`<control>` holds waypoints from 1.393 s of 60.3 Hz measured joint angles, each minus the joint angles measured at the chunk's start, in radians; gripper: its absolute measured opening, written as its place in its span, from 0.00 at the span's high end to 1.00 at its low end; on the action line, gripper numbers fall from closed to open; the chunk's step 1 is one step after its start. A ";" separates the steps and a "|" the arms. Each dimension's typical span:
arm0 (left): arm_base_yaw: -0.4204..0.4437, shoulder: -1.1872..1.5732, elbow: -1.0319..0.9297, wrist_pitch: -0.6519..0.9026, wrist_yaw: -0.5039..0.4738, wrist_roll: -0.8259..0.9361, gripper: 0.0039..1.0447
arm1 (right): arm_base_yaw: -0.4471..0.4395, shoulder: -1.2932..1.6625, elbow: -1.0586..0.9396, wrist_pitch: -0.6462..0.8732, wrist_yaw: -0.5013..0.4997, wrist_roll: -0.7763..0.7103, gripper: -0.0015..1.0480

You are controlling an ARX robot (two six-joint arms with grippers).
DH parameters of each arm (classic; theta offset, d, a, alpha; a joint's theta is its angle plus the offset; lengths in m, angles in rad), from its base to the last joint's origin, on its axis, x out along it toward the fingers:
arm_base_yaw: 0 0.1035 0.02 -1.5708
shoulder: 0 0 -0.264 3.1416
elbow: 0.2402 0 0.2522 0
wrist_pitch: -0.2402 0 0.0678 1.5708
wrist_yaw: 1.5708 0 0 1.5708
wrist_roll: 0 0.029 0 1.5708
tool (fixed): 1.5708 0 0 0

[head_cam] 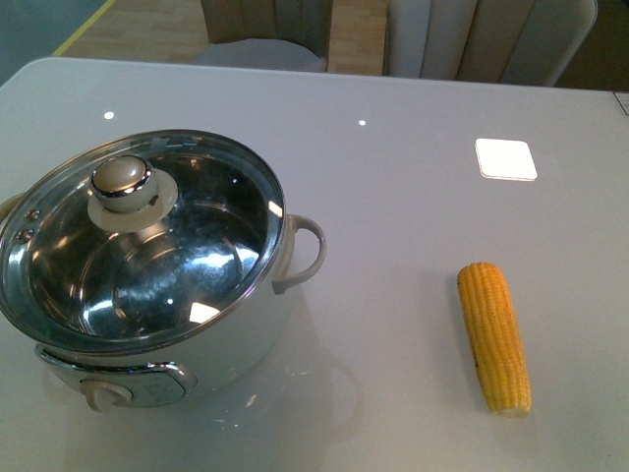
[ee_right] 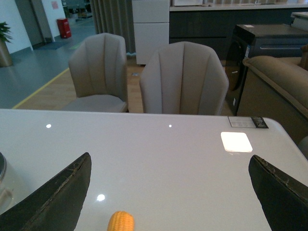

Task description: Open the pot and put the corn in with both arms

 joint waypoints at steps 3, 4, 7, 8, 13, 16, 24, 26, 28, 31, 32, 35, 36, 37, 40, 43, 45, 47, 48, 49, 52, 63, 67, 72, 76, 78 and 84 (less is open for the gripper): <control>-0.018 0.090 0.027 0.035 -0.019 -0.006 0.06 | 0.000 0.000 0.000 0.000 0.000 0.000 0.08; -0.023 0.123 0.037 0.059 -0.022 -0.006 0.06 | 0.000 0.000 0.000 0.000 0.000 0.000 0.08; -0.033 0.185 0.058 0.113 -0.017 -0.006 0.06 | 0.000 0.000 0.000 0.000 0.000 0.000 0.08; -0.038 0.215 0.067 0.143 -0.014 -0.005 0.06 | 0.000 0.000 0.000 0.000 0.000 0.000 0.08; -0.061 0.348 0.097 0.274 -0.008 -0.003 0.06 | 0.000 0.000 0.000 0.000 0.000 0.000 0.08; -0.077 0.447 0.117 0.364 -0.003 -0.002 0.06 | 0.000 0.000 0.000 0.000 0.000 0.000 0.08; -0.121 0.767 0.172 0.642 0.006 0.001 0.06 | 0.000 0.000 0.000 0.000 0.000 0.000 0.08; -0.125 0.838 0.185 0.697 0.011 -0.002 0.06 | 0.000 0.000 0.000 0.000 0.000 0.000 0.08; -0.130 0.911 0.201 0.750 0.009 -0.003 0.06 | 0.000 0.000 0.000 0.000 0.000 0.000 0.08; -0.141 1.039 0.230 0.837 0.009 -0.003 0.06 | 0.000 0.000 0.000 0.000 0.000 0.000 0.08; -0.145 1.076 0.238 0.861 0.010 -0.003 0.06 | 0.000 0.000 0.000 0.000 0.000 0.000 0.08; -0.157 1.183 0.265 0.925 0.018 -0.008 0.06 | 0.000 0.000 0.000 0.000 0.000 0.000 0.08; -0.163 1.224 0.275 0.948 0.019 -0.008 0.06 | 0.000 0.000 0.000 0.000 0.000 0.000 0.08; -0.166 1.243 0.280 0.959 0.020 -0.008 0.06 | 0.000 0.000 0.000 0.000 0.000 0.000 0.08; -0.184 1.364 0.311 1.028 0.038 -0.013 0.06 | 0.000 0.000 0.000 0.000 0.000 0.000 0.08; -0.195 1.435 0.327 1.073 0.050 -0.014 0.06 | 0.000 0.000 0.000 0.000 0.000 0.000 0.08; -0.202 1.478 0.334 1.101 0.064 -0.015 0.06 | 0.000 0.000 0.000 0.000 0.000 0.000 0.08; -0.206 1.511 0.339 1.121 0.072 -0.018 0.06 | 0.000 0.000 0.000 0.000 0.000 0.000 0.08; -0.207 1.530 0.342 1.133 0.075 -0.019 0.06 | 0.000 0.000 0.000 0.000 0.000 0.000 0.08; -0.209 1.549 0.343 1.145 0.080 -0.021 0.06 | 0.000 0.000 0.000 0.000 0.000 0.000 0.08; -0.211 1.583 0.347 1.168 0.087 -0.023 0.06 | 0.000 0.000 0.000 0.000 0.000 0.000 0.08; -0.216 1.704 0.348 1.253 0.099 -0.025 0.06 | 0.000 0.000 0.000 0.000 0.000 0.000 0.08; -0.223 1.730 0.348 1.266 0.099 -0.035 0.06 | 0.000 0.000 0.000 0.000 0.000 0.000 0.08; -0.229 1.753 0.347 1.272 0.102 -0.050 0.06 | 0.000 0.000 0.000 0.000 0.000 0.000 0.08; -0.233 1.778 0.347 1.272 0.106 -0.056 0.06 | 0.000 0.000 0.000 0.000 0.000 0.000 0.08; -0.235 1.788 0.347 1.272 0.104 -0.056 0.06 | 0.000 0.000 0.000 0.000 0.000 0.000 0.08; -0.236 1.789 0.349 1.271 0.108 -0.060 0.19 | 0.000 0.000 0.000 0.000 0.000 0.000 0.08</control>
